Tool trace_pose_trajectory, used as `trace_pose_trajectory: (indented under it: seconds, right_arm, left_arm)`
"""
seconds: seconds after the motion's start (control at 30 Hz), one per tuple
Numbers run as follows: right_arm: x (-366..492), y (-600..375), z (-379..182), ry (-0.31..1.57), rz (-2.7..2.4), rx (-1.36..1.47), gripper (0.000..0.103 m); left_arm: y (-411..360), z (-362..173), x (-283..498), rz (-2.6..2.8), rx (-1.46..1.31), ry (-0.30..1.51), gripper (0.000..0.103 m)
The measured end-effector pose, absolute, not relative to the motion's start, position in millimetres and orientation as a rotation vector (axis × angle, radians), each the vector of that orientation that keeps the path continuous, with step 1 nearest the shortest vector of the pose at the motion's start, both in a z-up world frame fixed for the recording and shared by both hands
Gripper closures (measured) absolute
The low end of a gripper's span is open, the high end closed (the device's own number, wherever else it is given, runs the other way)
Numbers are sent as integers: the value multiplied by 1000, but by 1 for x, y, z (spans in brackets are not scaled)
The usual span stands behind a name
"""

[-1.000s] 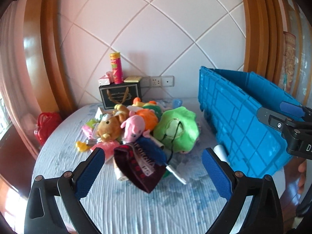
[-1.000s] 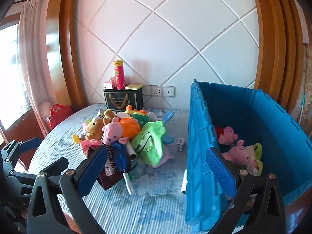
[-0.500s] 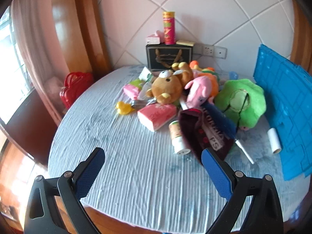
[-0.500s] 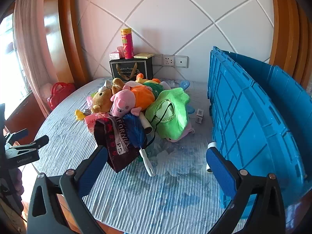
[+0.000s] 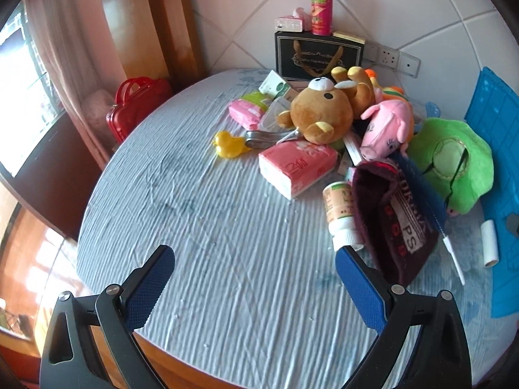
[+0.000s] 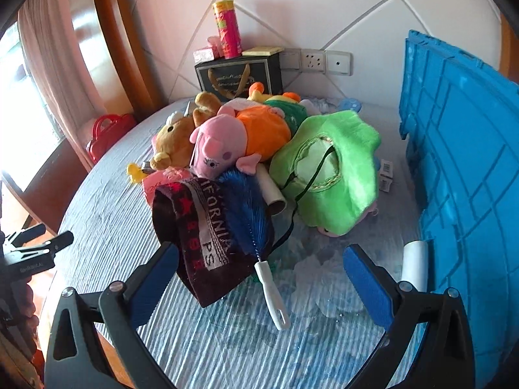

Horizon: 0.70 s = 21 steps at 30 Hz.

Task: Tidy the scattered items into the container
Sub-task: 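Grasp the brown teddy bear with the left tool while the right grasps the pink pig plush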

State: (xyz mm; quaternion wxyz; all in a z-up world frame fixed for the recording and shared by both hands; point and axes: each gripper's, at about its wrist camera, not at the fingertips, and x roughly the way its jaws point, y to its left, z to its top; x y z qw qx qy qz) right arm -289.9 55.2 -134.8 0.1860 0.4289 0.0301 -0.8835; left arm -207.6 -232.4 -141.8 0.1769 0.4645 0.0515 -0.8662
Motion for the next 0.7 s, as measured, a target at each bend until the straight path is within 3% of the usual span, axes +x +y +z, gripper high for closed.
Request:
trace_pose_trajectory:
  seconds: [0.7]
  right_arm:
    - [-389, -43, -118, 72, -2704, 1373, 0]
  left_arm:
    - [-271, -136, -399, -2775, 1418, -59, 2]
